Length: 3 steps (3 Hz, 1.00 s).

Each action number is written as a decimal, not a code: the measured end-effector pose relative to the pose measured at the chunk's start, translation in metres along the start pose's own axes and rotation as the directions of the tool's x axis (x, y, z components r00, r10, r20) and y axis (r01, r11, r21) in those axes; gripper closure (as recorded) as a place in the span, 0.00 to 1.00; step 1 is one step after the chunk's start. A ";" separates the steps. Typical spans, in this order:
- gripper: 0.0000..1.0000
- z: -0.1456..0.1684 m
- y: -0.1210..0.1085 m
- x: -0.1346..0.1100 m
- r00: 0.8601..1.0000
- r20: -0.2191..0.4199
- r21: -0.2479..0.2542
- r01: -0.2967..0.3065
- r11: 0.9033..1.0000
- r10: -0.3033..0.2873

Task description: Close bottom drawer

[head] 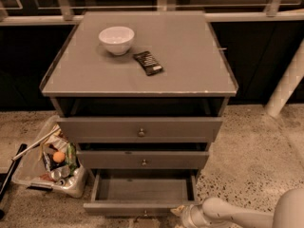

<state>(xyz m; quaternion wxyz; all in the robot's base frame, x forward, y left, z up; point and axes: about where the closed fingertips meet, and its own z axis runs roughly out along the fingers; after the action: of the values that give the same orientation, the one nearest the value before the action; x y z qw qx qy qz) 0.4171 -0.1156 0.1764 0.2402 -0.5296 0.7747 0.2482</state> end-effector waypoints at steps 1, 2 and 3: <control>0.13 0.010 -0.012 -0.008 1.000 0.013 -0.005 0.013 1.000 -0.013; 0.36 0.030 -0.050 -0.024 0.998 0.044 0.008 0.040 0.999 -0.040; 0.59 0.038 -0.084 -0.032 0.997 0.059 0.042 0.042 0.998 -0.044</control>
Offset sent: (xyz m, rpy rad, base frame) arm 0.1157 0.0271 -0.0234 0.0545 -0.0980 0.0207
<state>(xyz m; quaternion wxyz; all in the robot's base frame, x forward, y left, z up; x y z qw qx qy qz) 0.5108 -0.0956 0.1566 0.2794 -0.5336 0.7604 0.2430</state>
